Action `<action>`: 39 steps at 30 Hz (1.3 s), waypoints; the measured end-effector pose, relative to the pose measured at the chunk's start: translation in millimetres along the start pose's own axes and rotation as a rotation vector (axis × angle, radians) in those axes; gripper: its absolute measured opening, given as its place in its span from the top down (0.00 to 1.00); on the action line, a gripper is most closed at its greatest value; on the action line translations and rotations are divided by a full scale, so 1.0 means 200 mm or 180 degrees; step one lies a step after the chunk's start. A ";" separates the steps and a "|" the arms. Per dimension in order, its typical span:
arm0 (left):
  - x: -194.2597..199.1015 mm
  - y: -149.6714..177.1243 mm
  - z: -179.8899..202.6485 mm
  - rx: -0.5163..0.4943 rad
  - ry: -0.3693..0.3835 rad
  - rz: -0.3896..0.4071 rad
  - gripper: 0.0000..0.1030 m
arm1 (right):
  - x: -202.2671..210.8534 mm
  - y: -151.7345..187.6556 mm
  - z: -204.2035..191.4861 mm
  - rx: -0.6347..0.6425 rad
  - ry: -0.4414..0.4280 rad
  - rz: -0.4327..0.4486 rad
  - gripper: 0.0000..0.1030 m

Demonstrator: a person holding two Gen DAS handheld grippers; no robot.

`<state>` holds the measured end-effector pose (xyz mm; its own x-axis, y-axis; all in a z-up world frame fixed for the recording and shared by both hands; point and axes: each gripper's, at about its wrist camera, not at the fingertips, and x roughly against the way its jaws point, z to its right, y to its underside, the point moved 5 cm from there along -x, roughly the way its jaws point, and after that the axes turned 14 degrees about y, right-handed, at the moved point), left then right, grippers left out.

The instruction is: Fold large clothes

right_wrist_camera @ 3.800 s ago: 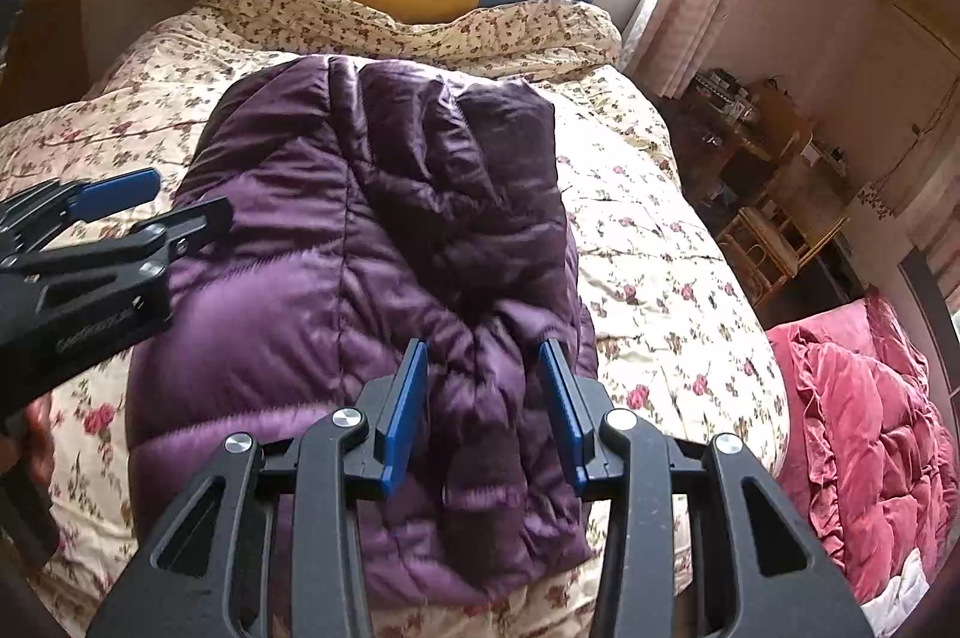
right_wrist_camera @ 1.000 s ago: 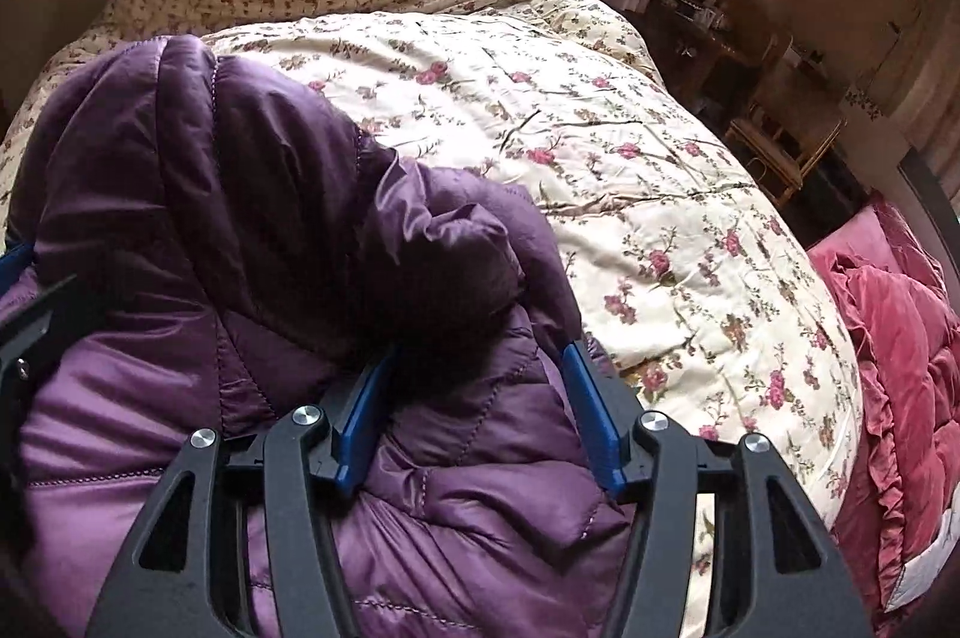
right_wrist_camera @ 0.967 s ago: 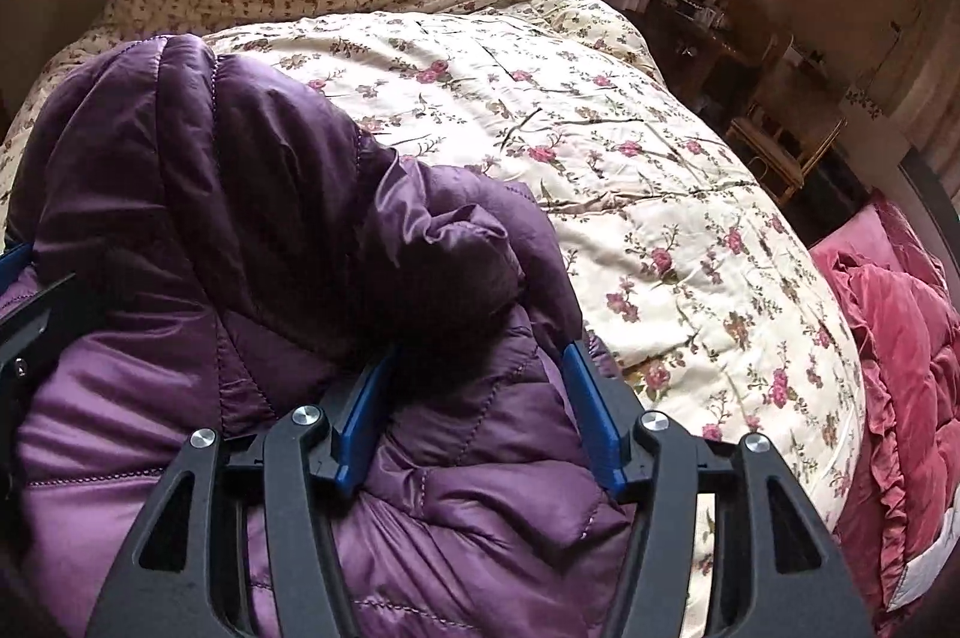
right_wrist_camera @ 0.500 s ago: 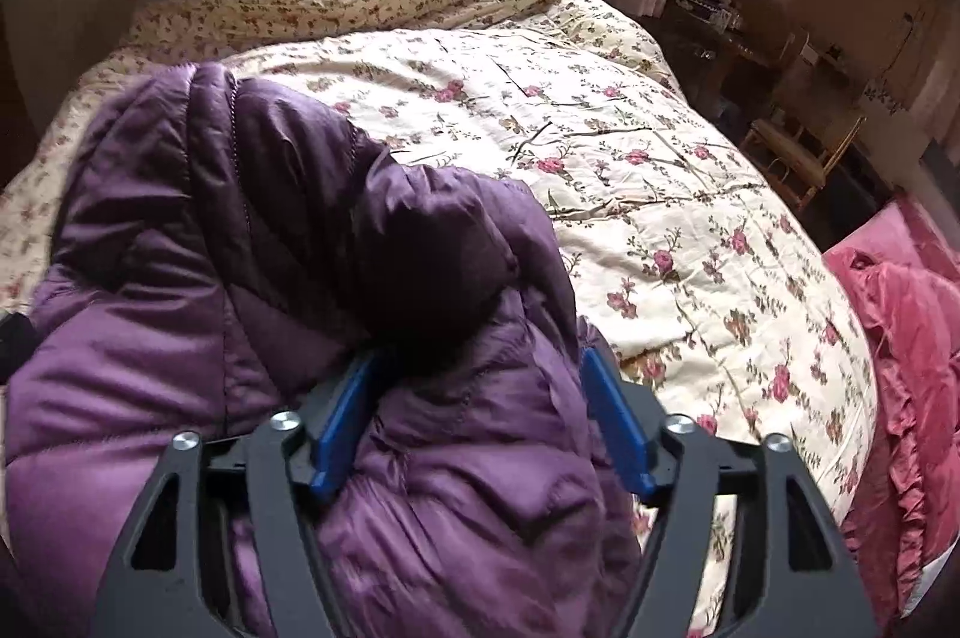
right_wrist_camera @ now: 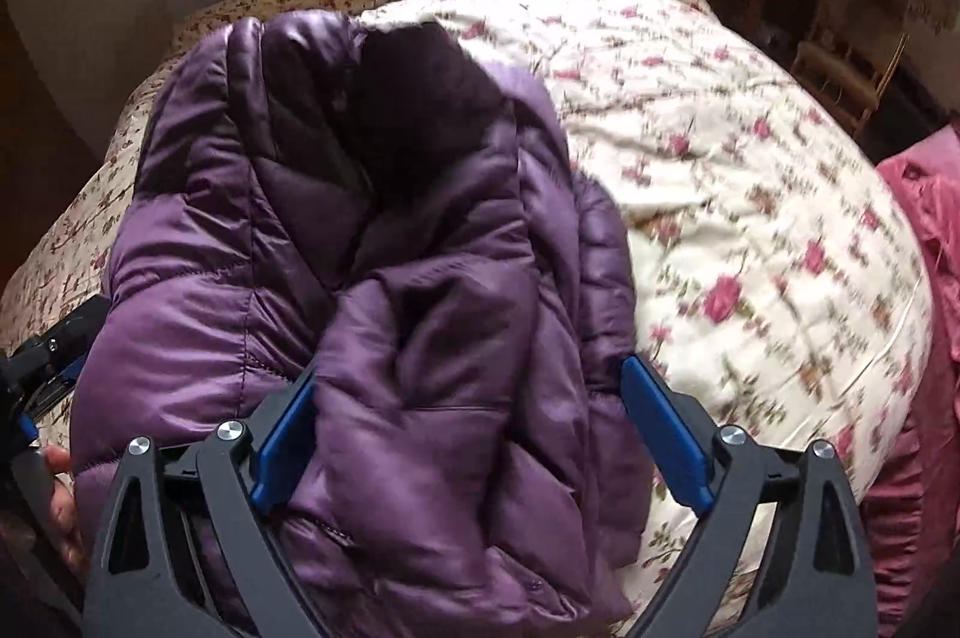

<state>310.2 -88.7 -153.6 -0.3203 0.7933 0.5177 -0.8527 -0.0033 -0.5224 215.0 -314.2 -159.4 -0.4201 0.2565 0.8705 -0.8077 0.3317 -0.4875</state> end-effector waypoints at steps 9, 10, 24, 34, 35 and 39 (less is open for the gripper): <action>-0.12 0.00 0.00 0.0110 0.0304 -0.0114 0.25 | -0.07 0.01 0.00 -0.0023 -0.0265 -0.0100 0.20; -0.13 -0.01 0.03 0.0033 0.0336 -0.0112 0.32 | -0.06 0.02 -0.01 0.0004 -0.0284 -0.0083 0.26; 0.04 -0.02 0.10 -0.0228 0.0446 -0.0020 0.59 | 0.17 0.08 -0.13 0.0357 -0.0325 0.0282 0.77; 0.57 -0.02 -0.06 -0.0231 0.0197 0.0437 0.59 | 0.42 0.17 -0.60 0.0797 -0.0683 0.0529 0.78; 0.64 -0.01 -0.09 -0.0221 0.0153 0.0493 0.59 | 0.44 0.18 -0.65 0.0837 -0.0724 0.0548 0.78; 0.91 0.03 -0.22 -0.0134 -0.0042 0.0703 0.59 | 0.51 0.24 -0.90 0.1040 -0.0872 0.0623 0.78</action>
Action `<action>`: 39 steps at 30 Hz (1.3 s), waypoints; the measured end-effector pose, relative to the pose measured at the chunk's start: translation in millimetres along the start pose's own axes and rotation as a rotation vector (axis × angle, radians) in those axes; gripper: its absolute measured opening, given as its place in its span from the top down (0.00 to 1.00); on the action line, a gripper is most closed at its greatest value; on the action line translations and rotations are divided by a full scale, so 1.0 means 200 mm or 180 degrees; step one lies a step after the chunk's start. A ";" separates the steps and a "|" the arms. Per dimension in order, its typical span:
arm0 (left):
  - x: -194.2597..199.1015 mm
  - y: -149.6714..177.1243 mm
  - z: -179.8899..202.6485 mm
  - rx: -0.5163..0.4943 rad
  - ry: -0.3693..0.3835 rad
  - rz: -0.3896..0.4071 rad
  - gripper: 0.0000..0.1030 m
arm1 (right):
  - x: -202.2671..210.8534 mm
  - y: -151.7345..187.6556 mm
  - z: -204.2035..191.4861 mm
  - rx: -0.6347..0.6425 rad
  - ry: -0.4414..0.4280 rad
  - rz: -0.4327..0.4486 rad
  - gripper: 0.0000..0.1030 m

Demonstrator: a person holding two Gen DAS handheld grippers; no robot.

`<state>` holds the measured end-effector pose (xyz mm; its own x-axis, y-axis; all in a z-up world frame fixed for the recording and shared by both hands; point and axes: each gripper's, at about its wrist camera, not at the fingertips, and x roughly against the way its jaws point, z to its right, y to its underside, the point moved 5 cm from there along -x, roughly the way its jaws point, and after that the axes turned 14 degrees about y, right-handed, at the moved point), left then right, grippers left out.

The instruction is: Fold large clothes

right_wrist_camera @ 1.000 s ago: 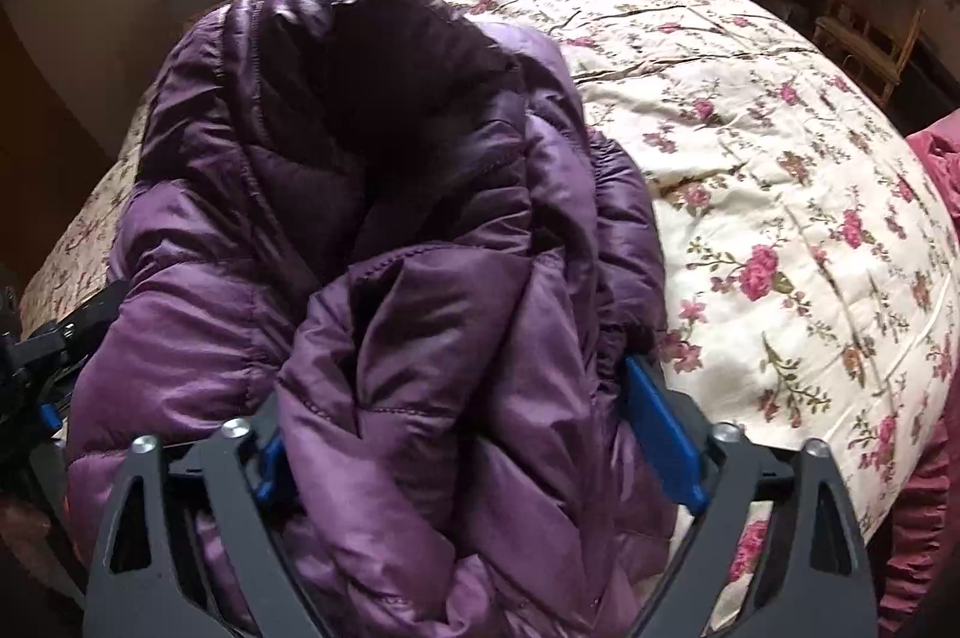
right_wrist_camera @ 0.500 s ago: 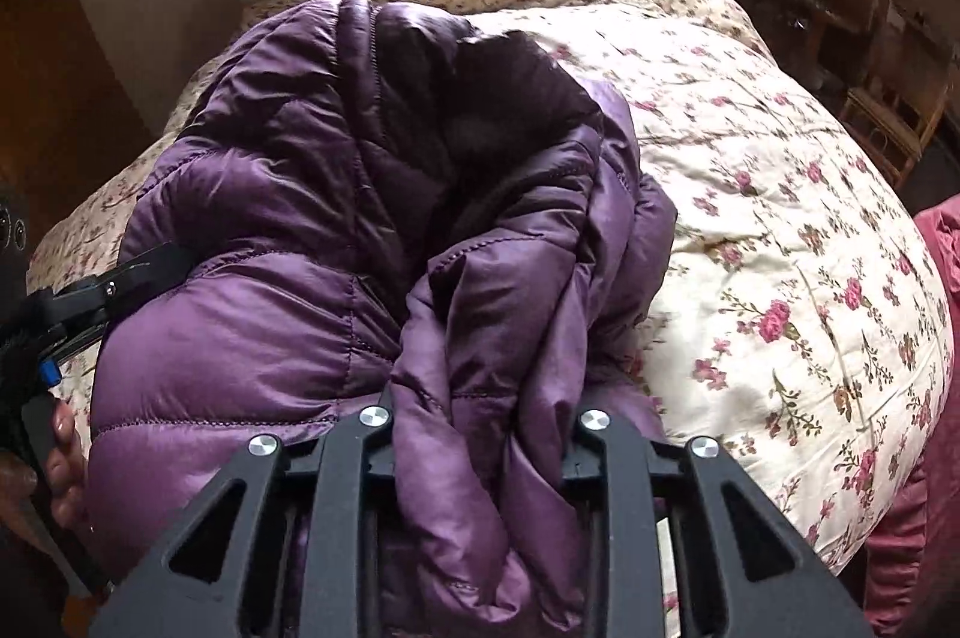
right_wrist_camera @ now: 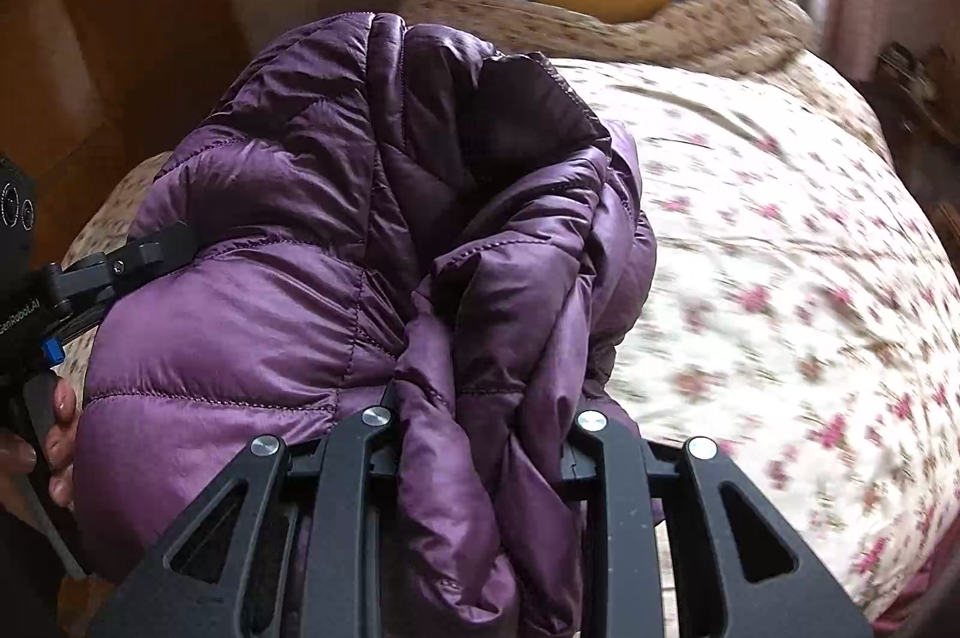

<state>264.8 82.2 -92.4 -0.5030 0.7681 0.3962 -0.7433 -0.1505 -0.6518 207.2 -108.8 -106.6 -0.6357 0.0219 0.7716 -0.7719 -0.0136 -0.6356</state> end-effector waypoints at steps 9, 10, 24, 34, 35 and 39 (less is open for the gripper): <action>0.19 0.14 -0.26 0.0313 -0.0594 -0.0003 0.46 | -0.13 0.10 -0.29 0.0254 0.0010 -0.0074 0.71; 0.18 0.16 -0.27 0.0327 -0.0639 0.0023 0.44 | -0.15 0.12 -0.30 0.0283 0.0035 -0.0069 0.69; 0.20 0.16 -0.13 0.0037 -0.1465 0.0192 0.38 | -0.19 0.06 -0.20 0.0163 -0.0025 0.0008 0.50; 0.25 0.10 -0.02 -0.0155 -0.1531 0.0302 0.38 | -0.03 -0.02 -0.22 0.0133 0.0094 0.0235 0.39; 0.25 0.09 -0.01 -0.0162 -0.1523 0.0304 0.38 | -0.02 -0.02 -0.22 0.0140 0.0112 0.0266 0.38; 0.24 0.07 -0.01 -0.0188 -0.1502 0.0309 0.38 | 0.00 -0.09 -0.23 0.0143 0.0170 0.0381 0.38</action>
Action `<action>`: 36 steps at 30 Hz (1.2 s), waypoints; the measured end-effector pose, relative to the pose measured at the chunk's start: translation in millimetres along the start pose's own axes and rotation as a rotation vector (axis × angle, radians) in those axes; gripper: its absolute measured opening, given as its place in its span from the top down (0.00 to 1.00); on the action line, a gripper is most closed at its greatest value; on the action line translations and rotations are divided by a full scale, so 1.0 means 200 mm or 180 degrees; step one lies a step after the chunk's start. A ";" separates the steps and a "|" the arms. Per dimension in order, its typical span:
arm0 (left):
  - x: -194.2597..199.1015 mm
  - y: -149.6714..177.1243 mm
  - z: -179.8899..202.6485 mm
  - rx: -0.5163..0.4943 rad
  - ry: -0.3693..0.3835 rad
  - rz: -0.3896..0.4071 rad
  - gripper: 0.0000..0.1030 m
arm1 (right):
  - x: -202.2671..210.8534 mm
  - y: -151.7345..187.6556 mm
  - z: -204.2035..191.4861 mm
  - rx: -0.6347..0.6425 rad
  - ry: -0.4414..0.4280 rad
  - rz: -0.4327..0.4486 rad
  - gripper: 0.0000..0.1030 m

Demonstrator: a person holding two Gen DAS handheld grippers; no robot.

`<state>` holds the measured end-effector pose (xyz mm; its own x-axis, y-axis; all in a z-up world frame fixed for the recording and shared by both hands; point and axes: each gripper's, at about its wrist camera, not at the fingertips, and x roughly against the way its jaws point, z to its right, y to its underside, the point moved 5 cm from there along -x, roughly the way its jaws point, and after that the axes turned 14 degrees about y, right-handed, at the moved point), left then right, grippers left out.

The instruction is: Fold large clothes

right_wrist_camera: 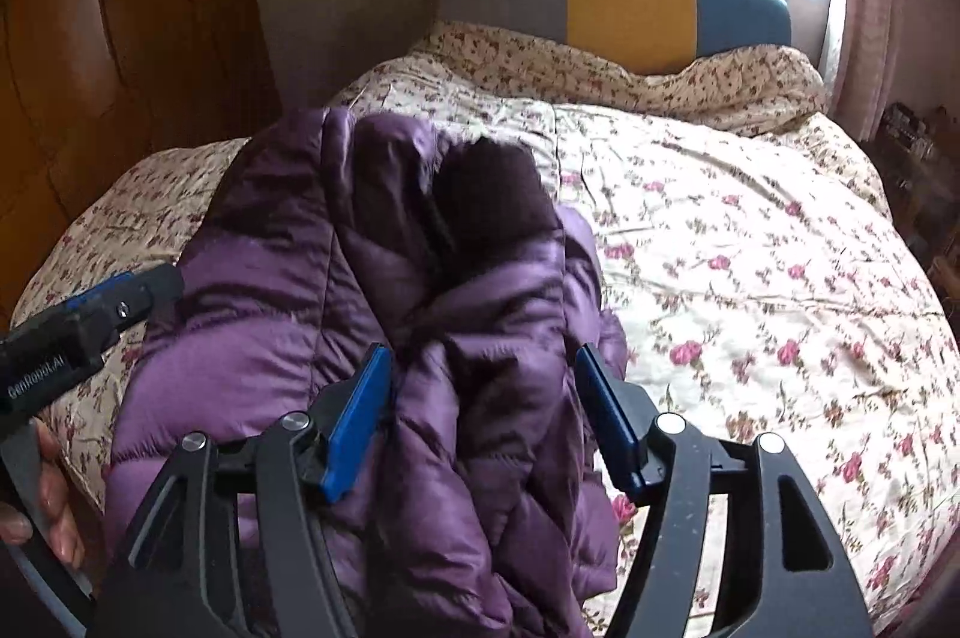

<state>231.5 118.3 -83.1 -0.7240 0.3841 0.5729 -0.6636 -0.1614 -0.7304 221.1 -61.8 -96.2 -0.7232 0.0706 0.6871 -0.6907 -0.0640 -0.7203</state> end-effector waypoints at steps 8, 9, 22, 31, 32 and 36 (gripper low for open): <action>-0.04 -0.04 0.02 -0.0045 0.0027 0.0002 0.38 | 0.02 -0.11 -0.04 -0.0027 0.0074 0.0099 0.38; -0.05 -0.05 0.01 -0.0044 0.0031 -0.0007 0.38 | 0.01 -0.14 -0.05 -0.0032 0.0097 0.0108 0.39; -0.11 -0.12 -0.04 -0.0019 0.0003 -0.0029 0.38 | -0.09 -0.24 -0.12 -0.0026 0.0426 0.0042 0.40; -0.19 -0.18 -0.10 0.0074 -0.0061 -0.0090 0.38 | -0.17 -0.28 -0.10 0.0063 0.0736 -0.0003 0.40; -0.20 -0.18 -0.10 0.0080 -0.0066 -0.0101 0.38 | -0.19 -0.28 -0.10 0.0076 0.0757 -0.0012 0.40; -0.26 -0.20 -0.11 0.0089 -0.0084 -0.0199 0.38 | -0.29 -0.27 -0.11 0.0230 0.0945 -0.0071 0.40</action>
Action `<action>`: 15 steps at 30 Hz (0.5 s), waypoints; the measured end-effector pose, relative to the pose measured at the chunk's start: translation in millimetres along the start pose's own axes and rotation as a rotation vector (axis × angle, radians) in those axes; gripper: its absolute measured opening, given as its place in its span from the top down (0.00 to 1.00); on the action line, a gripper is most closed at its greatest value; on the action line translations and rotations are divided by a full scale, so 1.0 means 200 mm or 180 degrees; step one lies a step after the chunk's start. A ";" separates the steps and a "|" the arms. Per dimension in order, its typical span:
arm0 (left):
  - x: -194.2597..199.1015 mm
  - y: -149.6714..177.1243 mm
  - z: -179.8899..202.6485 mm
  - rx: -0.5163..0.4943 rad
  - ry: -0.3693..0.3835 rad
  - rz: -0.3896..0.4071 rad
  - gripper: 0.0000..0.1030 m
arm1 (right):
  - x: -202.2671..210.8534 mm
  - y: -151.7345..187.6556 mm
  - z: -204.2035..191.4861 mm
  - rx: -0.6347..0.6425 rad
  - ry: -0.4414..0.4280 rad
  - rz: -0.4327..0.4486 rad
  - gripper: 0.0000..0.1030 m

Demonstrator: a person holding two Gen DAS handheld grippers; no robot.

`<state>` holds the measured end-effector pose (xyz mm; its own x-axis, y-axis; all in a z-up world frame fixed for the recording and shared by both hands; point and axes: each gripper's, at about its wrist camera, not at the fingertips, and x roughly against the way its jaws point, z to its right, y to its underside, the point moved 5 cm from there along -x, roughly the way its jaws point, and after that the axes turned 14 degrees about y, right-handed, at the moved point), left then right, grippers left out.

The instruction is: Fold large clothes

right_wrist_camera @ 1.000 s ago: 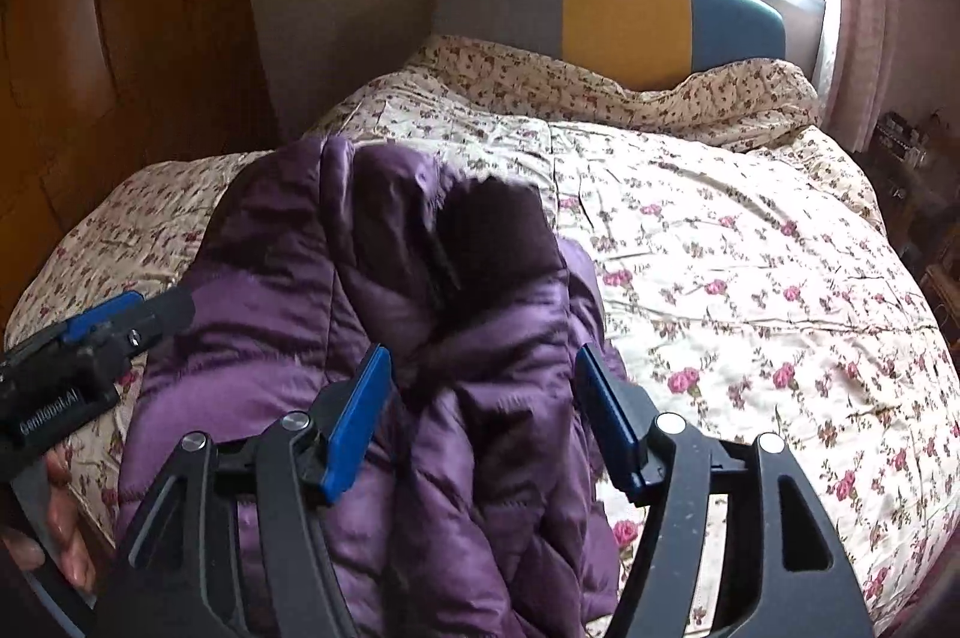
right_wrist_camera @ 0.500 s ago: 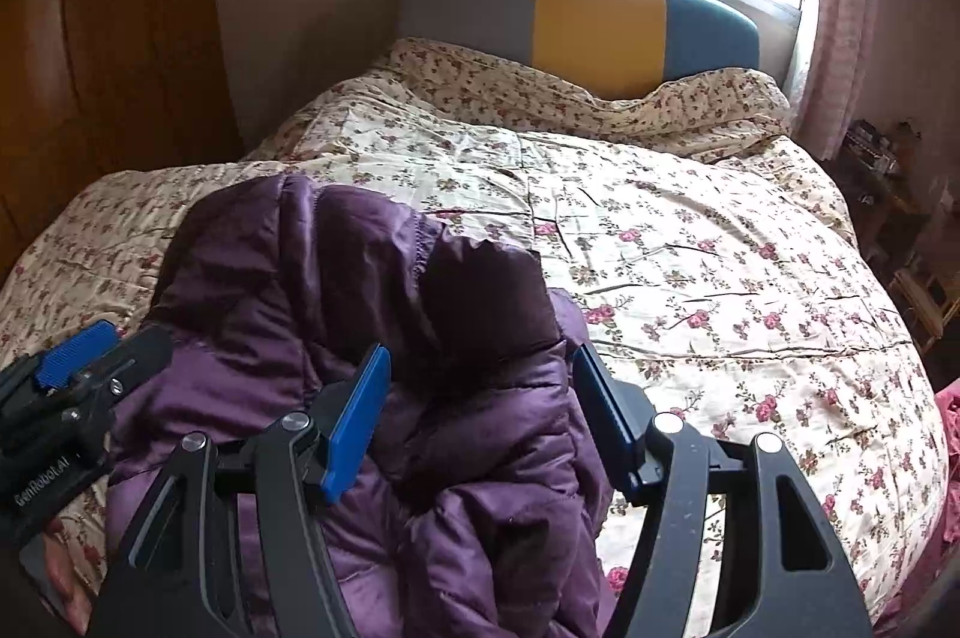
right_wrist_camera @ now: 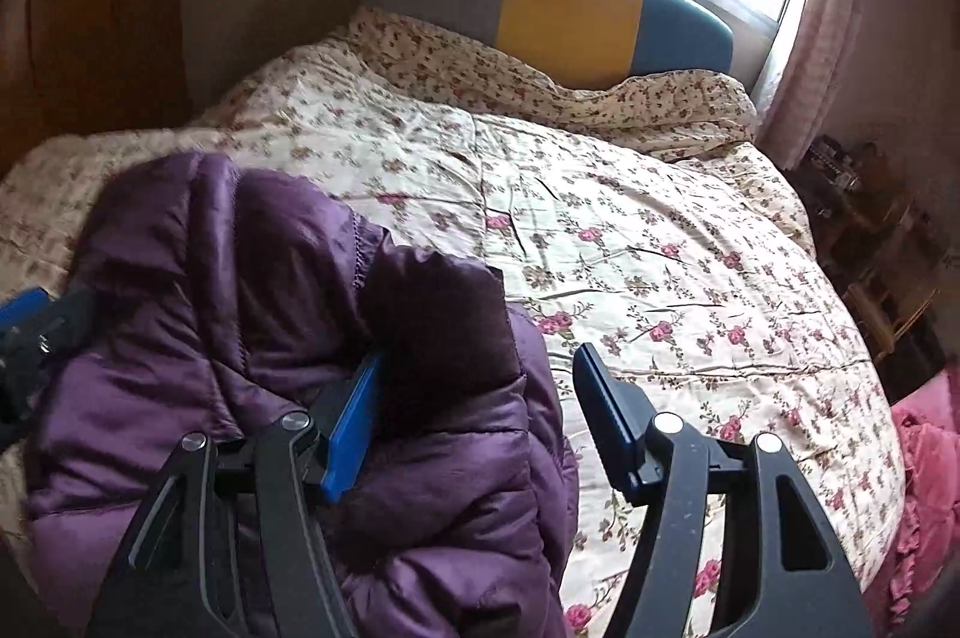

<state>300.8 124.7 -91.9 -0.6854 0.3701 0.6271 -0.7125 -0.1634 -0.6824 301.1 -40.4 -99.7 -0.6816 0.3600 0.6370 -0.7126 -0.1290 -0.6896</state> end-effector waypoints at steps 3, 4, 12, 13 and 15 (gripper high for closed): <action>-0.09 0.00 -0.01 -0.0014 -0.0052 -0.0127 0.36 | -0.06 0.04 -0.05 0.0250 0.0168 0.0012 0.41; -0.11 0.01 -0.01 -0.0019 -0.0061 -0.0139 0.34 | -0.08 0.05 -0.06 0.0330 0.0215 0.0019 0.41; -0.24 0.09 -0.03 -0.0202 -0.0141 -0.0228 0.31 | -0.20 0.16 -0.15 0.0580 0.0240 0.0005 0.44; -0.26 0.10 -0.03 -0.0220 -0.0152 -0.0229 0.31 | -0.22 0.17 -0.16 0.0583 0.0222 0.0006 0.44; -0.28 0.11 -0.04 -0.0245 -0.0167 -0.0225 0.31 | -0.26 0.18 -0.17 0.0571 0.0196 0.0027 0.44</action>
<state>324.8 106.8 -144.9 -0.6423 0.3297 0.6920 -0.7471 -0.0672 -0.6613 315.7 -31.8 -169.1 -0.6801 0.4134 0.6055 -0.7289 -0.2930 -0.6187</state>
